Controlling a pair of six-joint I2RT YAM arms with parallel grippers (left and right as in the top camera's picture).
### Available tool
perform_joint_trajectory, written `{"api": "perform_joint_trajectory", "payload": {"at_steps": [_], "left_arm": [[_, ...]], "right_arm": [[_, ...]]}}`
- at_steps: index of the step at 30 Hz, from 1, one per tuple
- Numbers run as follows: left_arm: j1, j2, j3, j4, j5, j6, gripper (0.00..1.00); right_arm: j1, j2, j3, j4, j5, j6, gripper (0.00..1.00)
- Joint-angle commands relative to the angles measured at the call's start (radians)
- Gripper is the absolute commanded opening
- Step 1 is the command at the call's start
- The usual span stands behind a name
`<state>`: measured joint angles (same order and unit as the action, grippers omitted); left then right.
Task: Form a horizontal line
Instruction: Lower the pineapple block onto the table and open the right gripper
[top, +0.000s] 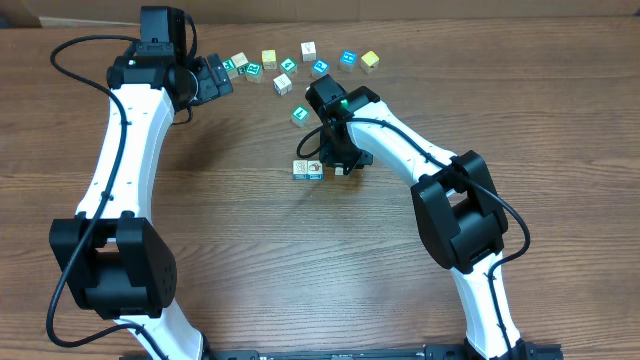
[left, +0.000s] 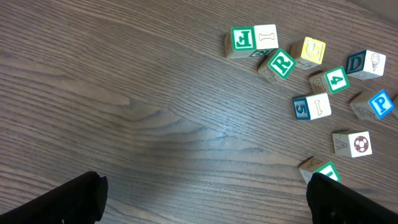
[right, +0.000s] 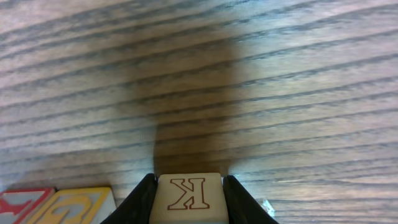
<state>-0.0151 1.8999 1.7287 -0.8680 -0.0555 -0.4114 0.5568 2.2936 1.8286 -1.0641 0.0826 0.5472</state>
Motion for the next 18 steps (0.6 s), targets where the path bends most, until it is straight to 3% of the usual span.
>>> {"api": "perform_joint_trajectory", "payload": {"at_steps": [1, 8, 18], "left_arm": [[-0.005, -0.006, 0.008, 0.002, 0.004, 0.008, 1.0], [-0.006, -0.006, 0.008, 0.002, 0.004, 0.008, 1.0], [-0.005, -0.006, 0.008, 0.002, 0.004, 0.008, 1.0]], "right_arm": [[0.005, -0.008, -0.009, 0.005, -0.018, -0.001, 0.31], [-0.001, -0.008, -0.007, 0.029, -0.017, -0.002, 0.41], [-0.072, -0.008, 0.02, 0.087, -0.017, -0.005, 0.43]]}}
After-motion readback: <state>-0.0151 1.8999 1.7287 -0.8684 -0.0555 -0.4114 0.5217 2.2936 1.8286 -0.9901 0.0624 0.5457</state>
